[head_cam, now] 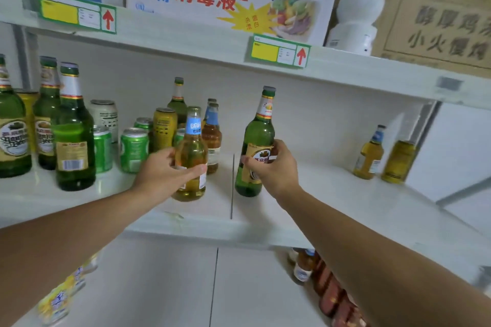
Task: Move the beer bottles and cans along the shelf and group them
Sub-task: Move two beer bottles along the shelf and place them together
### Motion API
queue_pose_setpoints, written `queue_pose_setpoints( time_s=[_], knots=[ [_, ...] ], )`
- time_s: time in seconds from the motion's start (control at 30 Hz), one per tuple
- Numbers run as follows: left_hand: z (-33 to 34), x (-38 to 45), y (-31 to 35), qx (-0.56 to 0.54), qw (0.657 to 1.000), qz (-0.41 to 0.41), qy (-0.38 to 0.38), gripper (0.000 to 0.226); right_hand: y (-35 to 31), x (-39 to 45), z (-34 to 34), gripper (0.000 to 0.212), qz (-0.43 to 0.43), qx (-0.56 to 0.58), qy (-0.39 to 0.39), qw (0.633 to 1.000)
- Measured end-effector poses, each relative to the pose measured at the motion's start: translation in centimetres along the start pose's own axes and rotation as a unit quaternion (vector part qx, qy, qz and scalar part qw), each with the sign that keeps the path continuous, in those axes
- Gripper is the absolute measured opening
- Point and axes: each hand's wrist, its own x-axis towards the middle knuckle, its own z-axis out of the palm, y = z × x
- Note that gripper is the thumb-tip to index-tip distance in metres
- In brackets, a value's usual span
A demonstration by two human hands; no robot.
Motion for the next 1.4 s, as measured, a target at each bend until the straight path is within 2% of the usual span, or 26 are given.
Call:
queue_pose_setpoints(
  time_s=[0.17,0.47,0.6,0.8,1.03,1.23,1.4],
  knots=[
    [4.8,-0.3,2.2,-0.010,1.000,0.010,-0.024,0.048,2.7,-0.5,-7.3,0.076,0.010,-0.017,0.040,0.999],
    [15.9,-2.1,8.8,-0.012,0.998,0.009,-0.063,0.044,7.6,-0.8,-20.7,0.083,0.010,-0.039,0.079,0.996],
    [21.5,-3.3,11.0,-0.015,0.998,0.001,-0.065,0.039,9.7,-1.1,-25.9,0.078,0.014,-0.039,0.080,0.996],
    [28.5,-4.4,13.4,-0.033,0.996,-0.013,-0.078,0.052,12.4,-1.6,-31.9,0.079,0.009,-0.040,0.082,0.996],
    [33.5,-2.9,15.2,-0.027,0.995,-0.006,-0.101,0.046,14.9,0.2,-34.5,0.084,0.028,-0.039,0.099,0.994],
    [35.8,0.7,14.6,-0.038,0.994,-0.010,-0.103,0.047,16.7,2.9,-34.0,0.072,0.043,-0.033,0.115,0.992],
    [36.7,4.6,13.8,-0.019,0.993,0.008,-0.116,0.050,17.7,6.4,-32.7,0.077,0.053,-0.048,0.127,0.989]
  ],
)
